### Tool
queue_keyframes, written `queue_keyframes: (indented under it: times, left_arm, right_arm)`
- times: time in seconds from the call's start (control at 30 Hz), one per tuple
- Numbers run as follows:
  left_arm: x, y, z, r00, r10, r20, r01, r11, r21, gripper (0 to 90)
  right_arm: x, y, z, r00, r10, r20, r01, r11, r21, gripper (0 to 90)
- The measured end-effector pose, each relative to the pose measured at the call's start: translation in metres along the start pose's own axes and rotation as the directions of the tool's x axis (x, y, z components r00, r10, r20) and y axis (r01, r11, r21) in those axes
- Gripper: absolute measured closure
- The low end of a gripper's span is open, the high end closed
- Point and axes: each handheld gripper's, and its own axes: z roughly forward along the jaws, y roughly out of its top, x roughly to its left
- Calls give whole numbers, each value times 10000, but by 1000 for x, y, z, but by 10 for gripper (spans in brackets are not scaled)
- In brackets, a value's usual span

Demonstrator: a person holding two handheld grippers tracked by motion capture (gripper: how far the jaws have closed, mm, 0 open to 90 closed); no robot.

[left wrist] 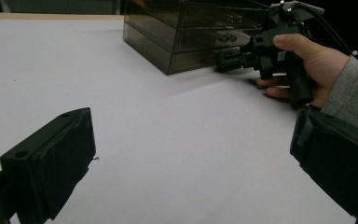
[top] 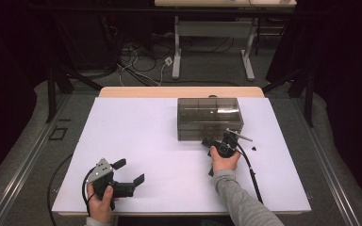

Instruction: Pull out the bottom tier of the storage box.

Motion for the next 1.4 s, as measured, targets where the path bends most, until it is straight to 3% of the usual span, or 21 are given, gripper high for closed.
queue_keyframes:
  times: [0.33,0.5,0.7,0.8,0.83,0.9,1.03,1.1,1.17,1.4]
  left_arm:
    - [0,0,1,10000,-48,12,48,10000,-13,4]
    - [0,0,1,10000,-48,18,48,10000,-5,4]
    - [0,0,1,10000,12,3,-12,10000,3,4]
    - [0,0,1,10000,1,4,-1,10000,10,4]
    - [0,0,1,10000,-36,8,36,10000,-1,3]
    - [0,0,1,10000,-48,15,48,10000,-8,4]
    - [0,0,1,10000,0,7,0,10000,14,4]
    - [-1,0,1,10000,-32,17,32,10000,40,3]
    - [-1,0,1,10000,-23,17,22,10000,34,3]
    - [-1,0,1,10000,-42,13,42,10000,18,3]
  right_arm:
    - [-1,0,0,10000,2,-64,-3,9999,-102,806]
    - [-1,0,0,9997,-240,-65,239,9997,-71,807]
    - [-1,0,-1,9999,-152,-79,152,9999,64,808]
    - [-2,1,-4,9996,-267,-35,268,9985,470,810]
    - [-2,1,-3,9996,-272,-39,274,9989,389,900]
    - [-1,0,-4,9999,90,-79,-86,9982,590,900]
    - [-1,-1,-5,9998,-188,-69,192,9977,656,900]
    - [1,-1,-5,9999,-63,-94,68,9983,574,886]
    - [-1,0,-7,9996,-273,-76,277,9977,620,845]
    - [-1,1,-4,9998,114,-133,-110,9995,280,776]
